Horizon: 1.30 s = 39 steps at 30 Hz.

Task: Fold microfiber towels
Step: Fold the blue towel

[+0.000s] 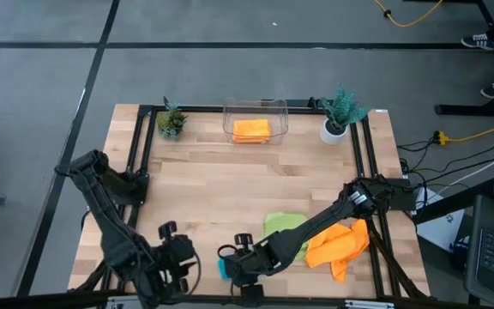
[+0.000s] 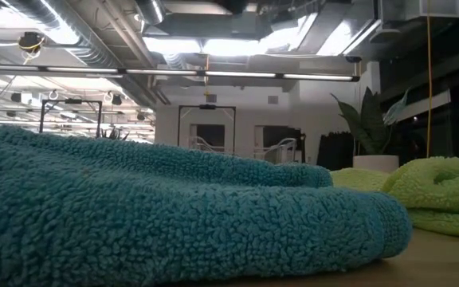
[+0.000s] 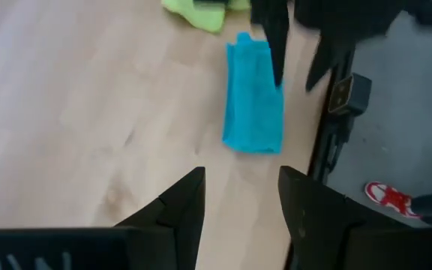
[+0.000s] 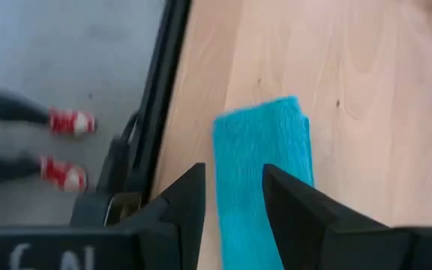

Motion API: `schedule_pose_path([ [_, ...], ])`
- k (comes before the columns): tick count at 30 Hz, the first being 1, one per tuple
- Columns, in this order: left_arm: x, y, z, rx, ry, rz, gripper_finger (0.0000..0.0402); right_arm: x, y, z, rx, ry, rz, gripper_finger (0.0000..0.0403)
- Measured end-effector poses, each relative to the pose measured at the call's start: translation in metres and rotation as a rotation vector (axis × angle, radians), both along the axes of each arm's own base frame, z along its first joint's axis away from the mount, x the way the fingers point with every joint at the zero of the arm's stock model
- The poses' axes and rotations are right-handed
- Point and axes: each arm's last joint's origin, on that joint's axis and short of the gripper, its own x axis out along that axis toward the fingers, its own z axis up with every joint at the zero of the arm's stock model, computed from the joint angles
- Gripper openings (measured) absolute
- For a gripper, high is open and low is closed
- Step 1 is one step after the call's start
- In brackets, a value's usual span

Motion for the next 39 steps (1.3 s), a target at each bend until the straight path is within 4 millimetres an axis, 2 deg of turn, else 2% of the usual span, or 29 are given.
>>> schedule_pose_path([
  [5,-0.015,0.002,0.011,0.004,-0.020,-0.034,0.0161,0.006,0.002,-0.035,0.085,-0.088,-0.091,0.0136],
  [10,-0.028,-0.002,0.010,0.046,0.001,-0.075,0.0161,0.010,0.008,-0.059,0.122,-0.355,-0.113,0.0136],
  [13,-0.035,-0.004,0.010,0.067,0.014,-0.094,0.0161,0.005,0.009,-0.072,0.153,-0.448,-0.175,0.0136],
  [17,-0.042,-0.006,0.009,0.091,0.030,-0.117,0.0161,-0.007,0.014,-0.088,0.157,-0.431,-0.245,0.0136],
  [23,-0.045,-0.006,0.009,0.107,0.040,-0.127,0.0161,-0.019,0.027,-0.090,0.093,-0.481,-0.299,0.0136],
  [29,-0.045,-0.005,0.008,0.113,0.044,-0.127,0.0161,-0.025,0.029,-0.080,0.024,-0.530,-0.400,0.0136],
  [31,-0.046,-0.005,0.008,0.117,0.046,-0.127,0.0161,-0.033,0.028,-0.073,-0.016,-0.526,-0.435,0.0136],
  [35,-0.046,-0.004,0.008,0.123,0.050,-0.127,0.0161,-0.054,0.023,-0.046,-0.088,-0.505,-0.464,0.0135],
  [39,-0.046,-0.004,0.008,0.128,0.053,-0.126,0.0161,-0.081,0.009,-0.022,-0.120,-0.505,-0.501,0.0135],
])
